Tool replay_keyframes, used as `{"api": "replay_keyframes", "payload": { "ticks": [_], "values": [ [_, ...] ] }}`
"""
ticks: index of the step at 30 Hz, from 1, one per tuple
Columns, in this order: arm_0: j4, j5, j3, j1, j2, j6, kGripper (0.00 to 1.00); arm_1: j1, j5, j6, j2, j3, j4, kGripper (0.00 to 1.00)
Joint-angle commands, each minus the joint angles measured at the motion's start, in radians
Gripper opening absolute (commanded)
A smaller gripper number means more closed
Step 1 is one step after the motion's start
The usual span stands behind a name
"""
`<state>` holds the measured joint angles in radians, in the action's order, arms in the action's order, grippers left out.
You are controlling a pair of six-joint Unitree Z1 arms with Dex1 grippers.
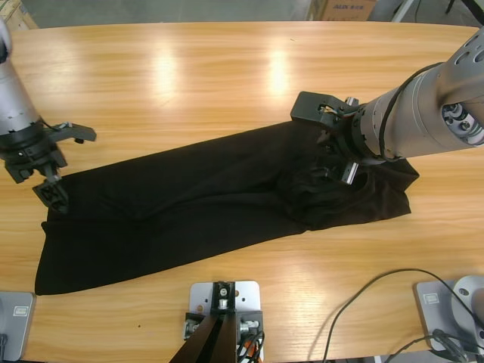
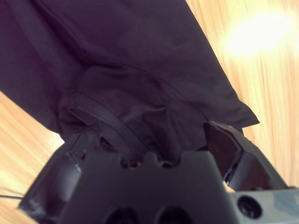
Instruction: Fold clothes
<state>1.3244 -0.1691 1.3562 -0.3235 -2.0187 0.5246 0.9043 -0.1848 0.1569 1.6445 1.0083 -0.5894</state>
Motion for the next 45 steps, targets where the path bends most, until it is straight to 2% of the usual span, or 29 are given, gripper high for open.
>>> {"api": "replay_keyframes", "payload": {
  "ticks": [1, 13, 31, 36, 38, 41, 45],
  "values": [
    [-0.066, -0.042, -0.098, 0.044, -0.059, -0.014, 1.000, -0.010, -0.005, 0.003, 0.009, -0.027, -0.007, 0.885],
    [-0.105, -0.033, -0.084, 0.041, -0.099, -0.081, 1.000, -0.010, -0.005, 0.000, 0.000, -0.050, -0.009, 0.885],
    [-0.102, -0.091, -0.069, -0.020, -0.098, -0.080, 0.977, -0.010, -0.004, -0.016, 0.024, -0.070, 0.025, 0.881],
    [-0.101, -0.106, -0.056, -0.031, -0.078, -0.081, 0.887, -0.010, 0.001, -0.021, 0.033, -0.071, 0.033, 0.881],
    [-0.095, -0.107, -0.064, -0.035, -0.065, -0.081, 0.730, -0.010, 0.001, -0.023, 0.036, -0.072, 0.036, 0.881],
    [-0.060, -0.100, -0.066, -0.048, -0.063, -0.074, 0.632, -0.010, 0.001, -0.026, 0.041, -0.075, 0.042, 0.876],
    [0.013, -0.097, -0.056, -0.074, -0.060, -0.074, 0.637, -0.010, 0.008, -0.032, 0.046, -0.088, 0.056, 0.876]
  ]
}}
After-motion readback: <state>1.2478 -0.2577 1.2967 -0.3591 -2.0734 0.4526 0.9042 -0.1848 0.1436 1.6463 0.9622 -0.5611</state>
